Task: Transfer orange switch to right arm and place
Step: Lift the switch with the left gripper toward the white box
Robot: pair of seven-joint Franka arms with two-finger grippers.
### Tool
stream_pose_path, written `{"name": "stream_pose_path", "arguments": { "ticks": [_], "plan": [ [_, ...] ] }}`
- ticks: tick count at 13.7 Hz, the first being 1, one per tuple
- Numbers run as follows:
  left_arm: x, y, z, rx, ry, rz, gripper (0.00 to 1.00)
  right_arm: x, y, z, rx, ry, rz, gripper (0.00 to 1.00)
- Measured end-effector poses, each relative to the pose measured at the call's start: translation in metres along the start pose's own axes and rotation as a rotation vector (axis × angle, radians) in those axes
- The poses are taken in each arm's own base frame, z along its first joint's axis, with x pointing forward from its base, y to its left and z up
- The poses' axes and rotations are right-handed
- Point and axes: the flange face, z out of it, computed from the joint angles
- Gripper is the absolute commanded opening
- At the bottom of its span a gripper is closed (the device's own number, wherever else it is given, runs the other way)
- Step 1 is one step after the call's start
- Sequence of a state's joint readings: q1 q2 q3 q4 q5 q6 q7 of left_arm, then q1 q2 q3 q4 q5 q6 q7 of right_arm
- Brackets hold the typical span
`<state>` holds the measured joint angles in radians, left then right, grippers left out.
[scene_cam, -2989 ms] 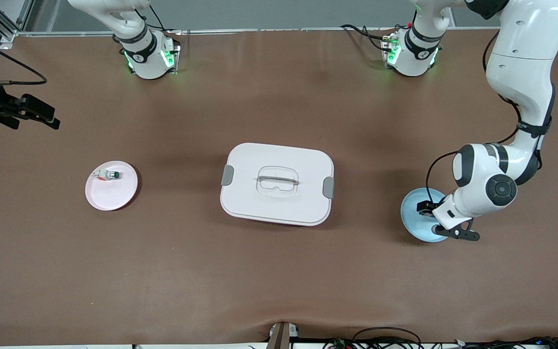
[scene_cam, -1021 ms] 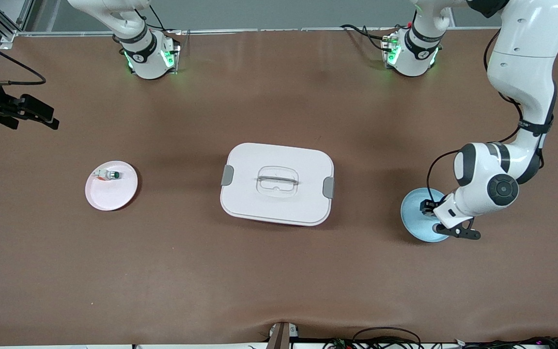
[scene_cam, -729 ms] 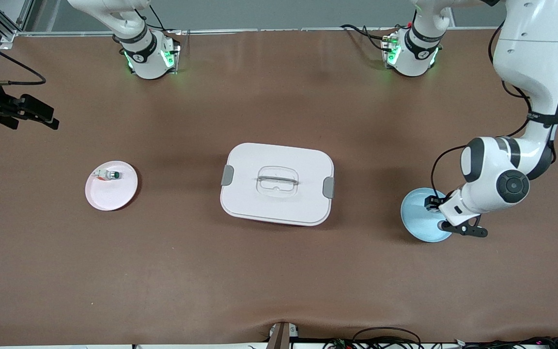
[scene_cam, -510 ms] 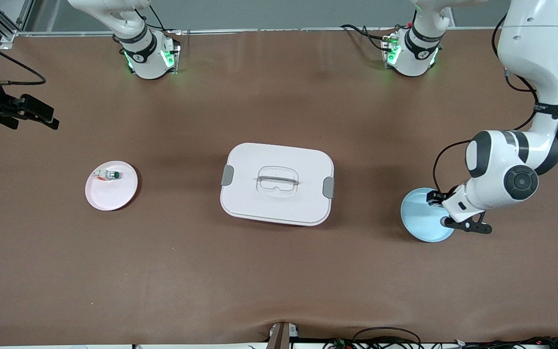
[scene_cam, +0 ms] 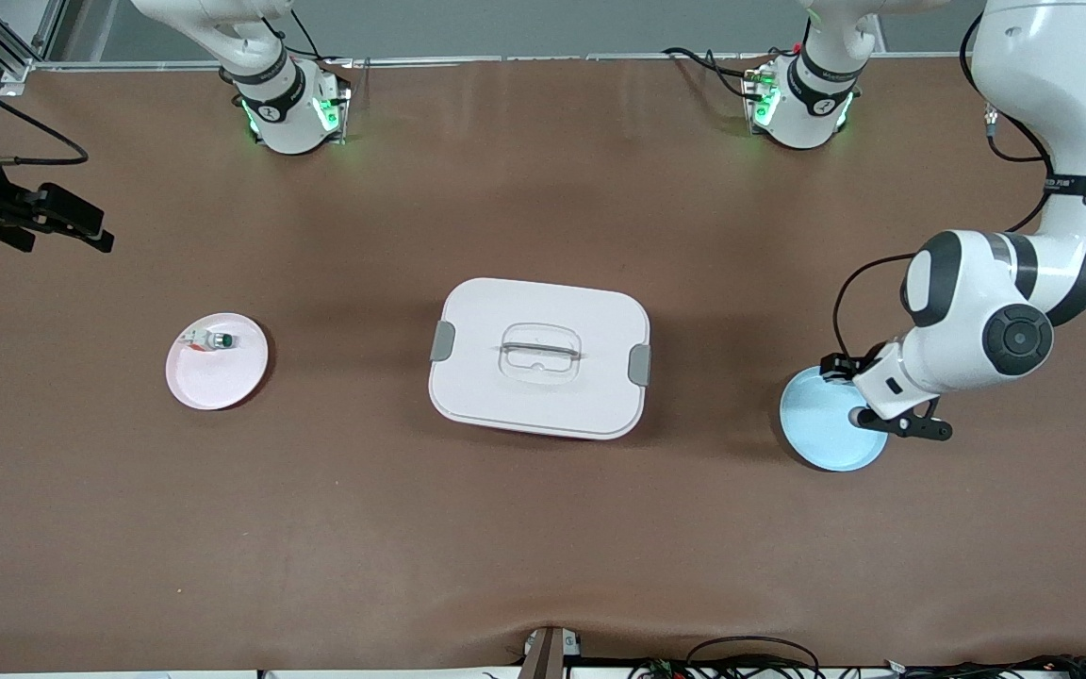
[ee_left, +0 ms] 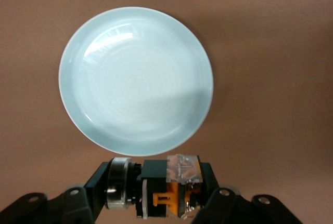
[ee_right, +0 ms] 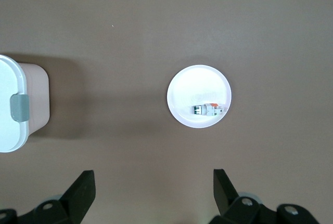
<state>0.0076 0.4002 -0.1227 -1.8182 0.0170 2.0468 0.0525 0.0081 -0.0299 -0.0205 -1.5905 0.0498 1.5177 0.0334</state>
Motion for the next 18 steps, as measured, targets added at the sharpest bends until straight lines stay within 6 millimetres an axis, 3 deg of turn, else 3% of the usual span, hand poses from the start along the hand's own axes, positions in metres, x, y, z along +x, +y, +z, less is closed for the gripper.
{"name": "stream_pose_path", "arguments": {
  "ticks": [5, 10, 18],
  "plan": [
    [-0.019, 0.030, -0.045, -0.060, -0.018, 0.000, 0.19, 0.002, 0.000, 0.003, 0.000, -0.006, 0.001, 1.00],
    [-0.038, 0.060, -0.084, -0.120, -0.022, -0.006, 0.19, 0.015, 0.003, 0.026, -0.003, -0.049, 0.007, 1.00],
    [-0.053, 0.159, -0.154, -0.189, -0.018, -0.188, 0.19, 0.040, 0.010, 0.074, -0.055, -0.126, 0.011, 1.00]
  ]
}}
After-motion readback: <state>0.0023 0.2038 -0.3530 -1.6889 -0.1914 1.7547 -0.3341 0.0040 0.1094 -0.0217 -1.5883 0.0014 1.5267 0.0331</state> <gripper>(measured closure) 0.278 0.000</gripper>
